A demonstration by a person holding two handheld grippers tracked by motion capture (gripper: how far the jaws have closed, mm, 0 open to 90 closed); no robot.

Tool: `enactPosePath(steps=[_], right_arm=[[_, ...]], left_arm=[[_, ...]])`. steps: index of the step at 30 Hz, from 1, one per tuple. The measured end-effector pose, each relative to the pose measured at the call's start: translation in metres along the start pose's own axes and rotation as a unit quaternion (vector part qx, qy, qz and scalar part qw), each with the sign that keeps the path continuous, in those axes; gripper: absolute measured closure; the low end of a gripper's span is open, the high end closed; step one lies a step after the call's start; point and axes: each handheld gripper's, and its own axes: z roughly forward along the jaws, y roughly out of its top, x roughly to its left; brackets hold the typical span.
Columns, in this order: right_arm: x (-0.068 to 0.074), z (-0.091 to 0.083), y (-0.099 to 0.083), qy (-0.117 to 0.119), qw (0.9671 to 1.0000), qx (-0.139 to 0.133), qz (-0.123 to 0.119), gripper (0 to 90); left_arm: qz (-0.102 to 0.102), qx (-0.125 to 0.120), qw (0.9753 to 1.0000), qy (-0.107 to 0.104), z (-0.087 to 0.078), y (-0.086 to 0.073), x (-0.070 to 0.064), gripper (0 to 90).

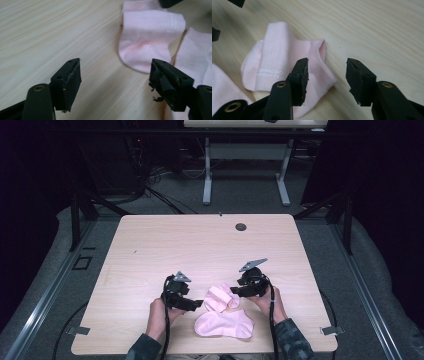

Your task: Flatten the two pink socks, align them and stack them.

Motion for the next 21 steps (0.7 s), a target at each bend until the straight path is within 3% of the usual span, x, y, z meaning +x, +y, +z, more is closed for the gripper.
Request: enactPosePath(steps=[3,7,10,16,17,21], right_arm=[[-0.001,0.008,-0.001,0.007,1.0000,0.006,0.001,56.7],[0.001,0.011,-0.003,-0.008,0.9999,0.012,-0.002,64.4],[0.000,0.013,-0.008,-0.019,0.9997,0.012,-0.005,70.0],[-0.001,0.011,-0.010,-0.015,0.9998,0.016,-0.003,78.9],[-0.001,0.013,-0.011,-0.009,0.9999,0.005,0.004,81.0],[-0.002,0.012,-0.012,-0.006,0.9999,0.007,0.010,82.4]], left_arm=[[0.012,0.032,0.9994,-0.009,0.015,0.012,-0.007,30.4],[0.028,0.058,0.9979,-0.004,0.030,0.018,-0.015,40.0],[0.039,0.061,0.9974,0.007,0.033,0.020,-0.019,48.0],[0.071,0.070,0.9944,0.034,0.035,0.022,-0.026,66.2],[0.072,0.068,0.9943,0.040,0.035,0.022,-0.027,71.5],[0.077,0.063,0.9943,0.036,0.037,0.022,-0.027,79.2]])
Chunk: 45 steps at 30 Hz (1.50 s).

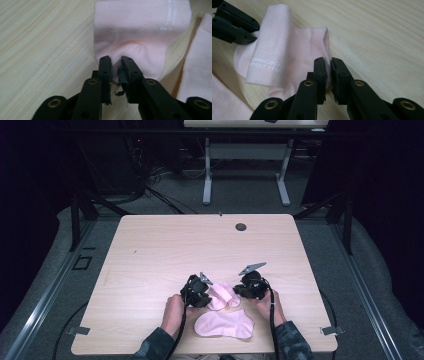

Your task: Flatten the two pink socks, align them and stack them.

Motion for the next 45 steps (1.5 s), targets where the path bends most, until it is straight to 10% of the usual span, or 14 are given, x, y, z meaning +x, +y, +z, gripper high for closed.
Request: enactPosePath(steps=[14,25,35,45], right_arm=[[-0.003,-0.005,-0.006,0.016,0.9989,-0.022,0.039,83.7],[0.005,-0.044,-0.002,-0.007,0.9963,-0.077,0.037,83.9],[0.024,-0.098,-0.011,-0.014,0.9943,-0.099,0.037,83.8],[0.051,-0.113,-0.049,0.001,0.9970,-0.066,0.041,83.6]], left_arm=[[-0.017,-0.040,0.9989,-0.015,-0.005,-0.007,0.010,88.7],[-0.029,-0.072,0.9966,-0.027,-0.045,-0.007,0.020,88.7],[0.013,-0.076,0.9957,-0.051,-0.089,-0.011,0.001,88.7],[0.048,-0.040,0.9951,-0.077,-0.084,-0.028,-0.023,88.6]])
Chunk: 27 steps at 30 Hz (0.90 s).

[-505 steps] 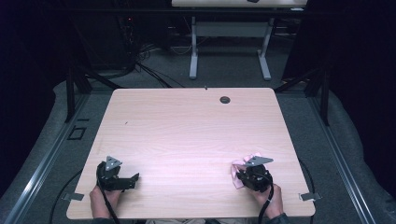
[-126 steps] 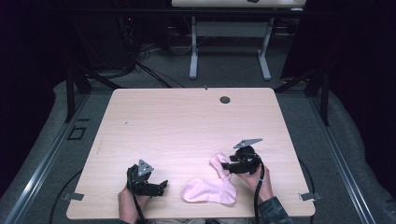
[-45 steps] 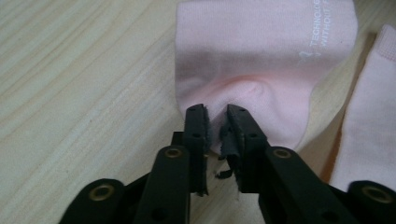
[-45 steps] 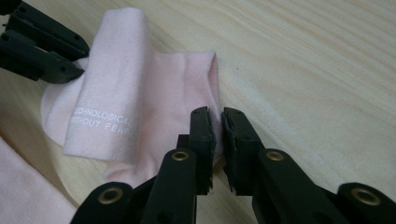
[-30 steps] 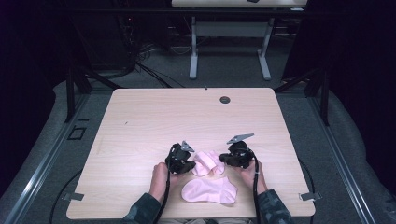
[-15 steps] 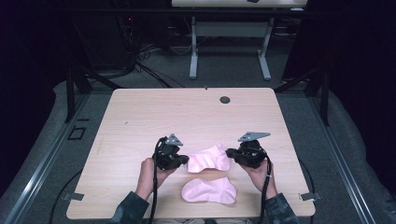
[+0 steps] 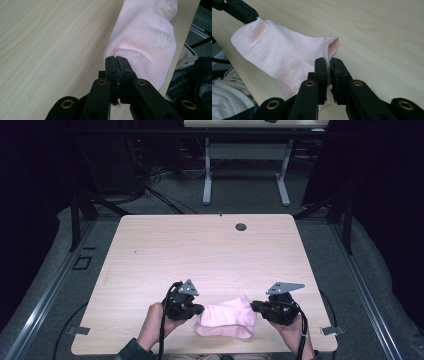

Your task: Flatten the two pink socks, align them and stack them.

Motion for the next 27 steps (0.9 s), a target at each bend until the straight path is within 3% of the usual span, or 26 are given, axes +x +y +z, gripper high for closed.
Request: enactPosePath(steps=[5,9,11,12,14,15,16,17,20,22,23,27], right_arm=[[0.001,0.010,-0.017,0.012,0.9993,0.022,0.027,83.6],[0.001,0.029,-0.030,0.015,0.9973,0.060,0.039,83.1],[0.001,0.035,-0.034,0.011,0.9967,0.071,0.038,81.9],[0.002,0.039,-0.036,0.005,0.9967,0.071,0.038,79.0],[0.003,0.039,-0.036,-0.006,0.9971,0.069,0.031,70.4],[0.002,0.034,-0.035,-0.016,0.9979,0.058,0.026,63.8],[0.002,0.034,-0.035,-0.016,0.9979,0.058,0.026,63.8],[0.002,0.025,-0.031,-0.018,0.9990,0.033,0.023,57.3],[0.006,0.018,-0.026,-0.013,0.9998,0.014,0.011,53.1],[0.012,0.021,-0.021,-0.013,0.9998,0.013,-0.004,51.7],[0.015,0.026,-0.021,-0.017,0.9997,0.018,-0.008,51.8],[0.020,0.049,-0.028,-0.059,0.9955,0.065,-0.037,55.1]], left_arm=[[-0.005,0.016,0.9998,-0.005,0.015,-0.011,0.004,88.5],[-0.010,0.041,0.9991,0.001,0.032,-0.023,0.008,87.9],[-0.018,0.043,0.9989,0.004,0.036,-0.027,0.008,85.0],[-0.022,0.047,0.9986,0.007,0.036,-0.028,0.009,78.3],[-0.035,0.032,0.9988,0.014,0.030,-0.030,0.010,61.6],[-0.041,0.020,0.9987,0.021,0.025,-0.030,0.009,48.6],[-0.047,0.008,0.9984,0.028,0.019,-0.029,0.009,48.6],[-0.054,-0.015,0.9971,0.052,0.008,-0.025,0.005,41.0],[-0.061,-0.030,0.9958,0.060,0.004,-0.021,0.001,35.2],[-0.063,-0.024,0.9949,0.075,0.013,-0.017,-0.007,33.5],[-0.060,-0.010,0.9953,0.076,0.022,-0.017,-0.010,32.6],[-0.051,0.028,0.9927,0.105,0.045,-0.026,-0.016,31.0]])
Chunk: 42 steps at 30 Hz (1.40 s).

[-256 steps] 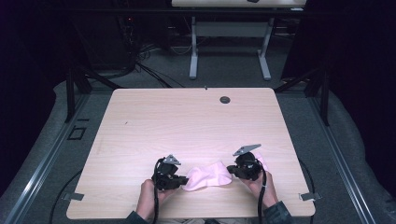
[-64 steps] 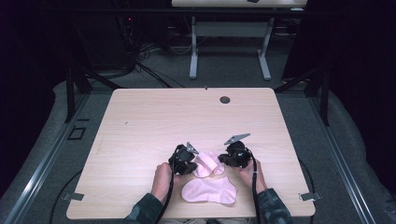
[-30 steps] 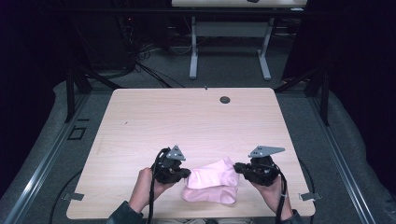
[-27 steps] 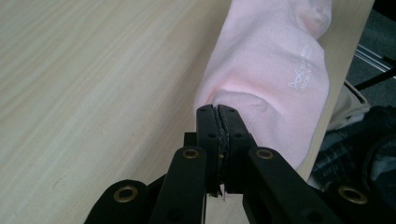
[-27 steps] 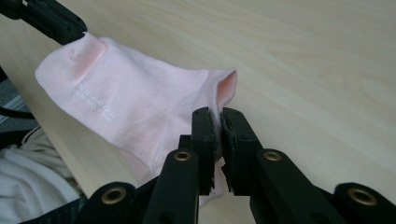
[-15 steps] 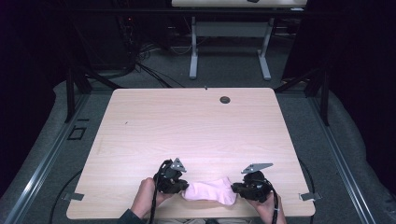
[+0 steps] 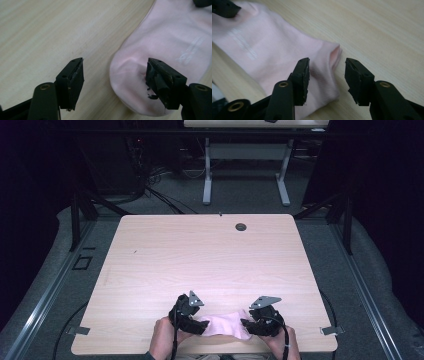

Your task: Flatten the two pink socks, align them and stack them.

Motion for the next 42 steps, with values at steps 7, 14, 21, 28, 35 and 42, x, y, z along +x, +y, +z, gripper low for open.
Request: enactPosePath(steps=[7,14,21,28,35,42], right_arm=[[-0.006,0.006,-0.013,0.014,0.9998,-0.001,0.015,64.3],[-0.012,0.006,-0.017,0.048,0.9987,-0.011,0.015,79.1],[-0.019,0.007,-0.013,0.053,0.9986,0.000,0.006,79.5],[-0.021,0.007,-0.010,0.055,0.9984,0.000,0.011,68.5],[-0.026,-0.014,-0.006,0.056,0.9968,-0.052,0.023,41.2],[-0.040,-0.043,-0.003,0.017,0.9951,-0.094,0.024,16.6]], left_arm=[[0.009,0.007,0.9997,0.021,0.007,-0.008,-0.002,31.2],[-0.005,-0.007,0.9998,0.020,0.007,-0.015,0.000,31.7],[-0.016,-0.019,0.9996,0.015,0.007,-0.018,-0.001,32.9],[-0.017,-0.027,0.9994,0.010,0.002,-0.017,0.005,21.0],[-0.037,-0.070,0.9967,0.016,-0.030,-0.016,0.019,7.6],[-0.067,-0.096,0.9916,0.055,-0.061,-0.029,0.046,0.2]])
